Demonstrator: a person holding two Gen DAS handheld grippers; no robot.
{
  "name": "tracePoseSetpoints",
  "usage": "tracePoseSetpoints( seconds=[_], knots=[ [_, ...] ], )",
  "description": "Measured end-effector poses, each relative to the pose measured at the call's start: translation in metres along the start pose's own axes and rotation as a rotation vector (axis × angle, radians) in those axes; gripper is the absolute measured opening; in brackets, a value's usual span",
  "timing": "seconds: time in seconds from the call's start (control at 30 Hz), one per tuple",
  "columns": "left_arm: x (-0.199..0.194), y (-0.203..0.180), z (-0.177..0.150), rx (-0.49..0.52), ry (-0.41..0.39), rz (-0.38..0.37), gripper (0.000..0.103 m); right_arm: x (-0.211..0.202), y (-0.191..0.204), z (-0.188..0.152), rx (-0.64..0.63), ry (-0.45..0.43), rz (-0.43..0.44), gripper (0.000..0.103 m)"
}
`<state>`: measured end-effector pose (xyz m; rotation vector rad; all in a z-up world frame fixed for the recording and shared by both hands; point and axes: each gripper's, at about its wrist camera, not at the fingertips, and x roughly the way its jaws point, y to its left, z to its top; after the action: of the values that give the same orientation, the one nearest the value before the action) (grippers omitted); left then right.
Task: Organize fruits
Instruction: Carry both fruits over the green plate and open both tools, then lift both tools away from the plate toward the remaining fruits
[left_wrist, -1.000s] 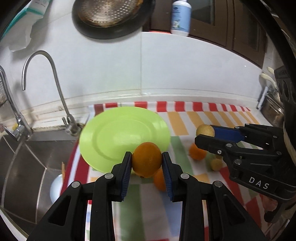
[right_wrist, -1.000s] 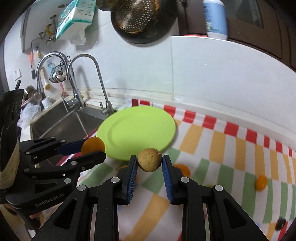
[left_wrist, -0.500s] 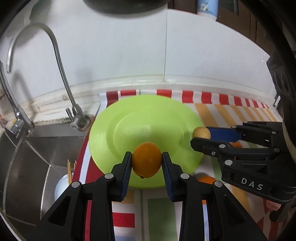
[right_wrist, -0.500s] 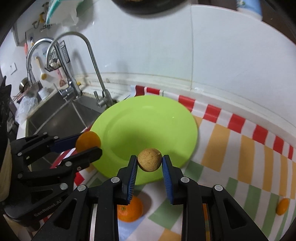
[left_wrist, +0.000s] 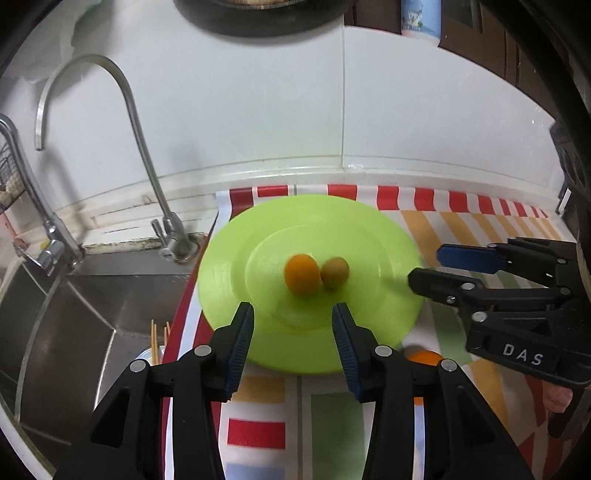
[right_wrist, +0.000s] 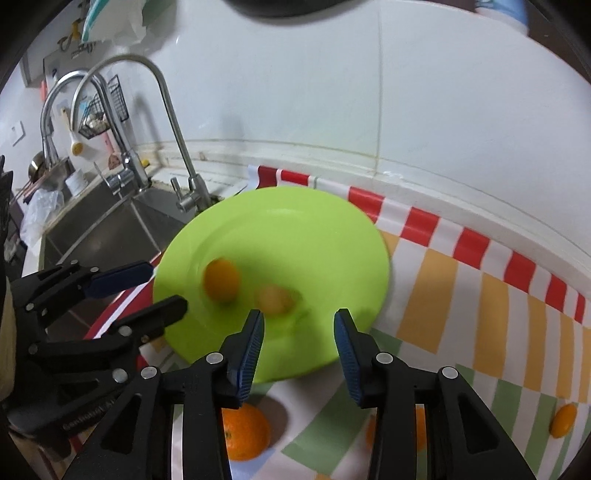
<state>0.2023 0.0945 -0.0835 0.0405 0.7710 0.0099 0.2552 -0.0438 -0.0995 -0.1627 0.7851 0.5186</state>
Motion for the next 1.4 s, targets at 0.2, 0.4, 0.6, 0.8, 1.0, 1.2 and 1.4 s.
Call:
tracePoseSetpoints(
  seconds=[0.2,0.4,0.6,0.8,1.0,1.2,1.4],
  knots=[
    [-0.039,-0.014,-0.002,-0.002,-0.053,-0.034,0.043,-0.041,-0.002,-0.009,0.032,-0.062,-0.014,0.04],
    [-0.079,-0.03,-0.002,0.005,-0.122,-0.074,0.044,-0.085,-0.003,-0.023,0.051,-0.126,-0.034,0.04],
    [-0.11,-0.049,-0.008,0.011,-0.165,-0.114,0.049,-0.127,-0.006,-0.04,0.086,-0.177,-0.066,0.05],
    [-0.142,-0.07,-0.019,0.022,-0.199,-0.164,0.053,-0.169,-0.009,-0.061,0.123,-0.225,-0.128,0.057],
    [-0.158,-0.092,-0.029,0.059,-0.232,-0.192,0.055,-0.207,-0.016,-0.086,0.16,-0.268,-0.199,0.057],
    [-0.159,-0.112,-0.039,0.092,-0.237,-0.22,0.055,-0.231,-0.025,-0.11,0.201,-0.288,-0.288,0.057],
    [-0.153,-0.129,-0.044,0.123,-0.252,-0.221,0.055,-0.237,-0.04,-0.13,0.261,-0.283,-0.355,0.057]
  ],
)
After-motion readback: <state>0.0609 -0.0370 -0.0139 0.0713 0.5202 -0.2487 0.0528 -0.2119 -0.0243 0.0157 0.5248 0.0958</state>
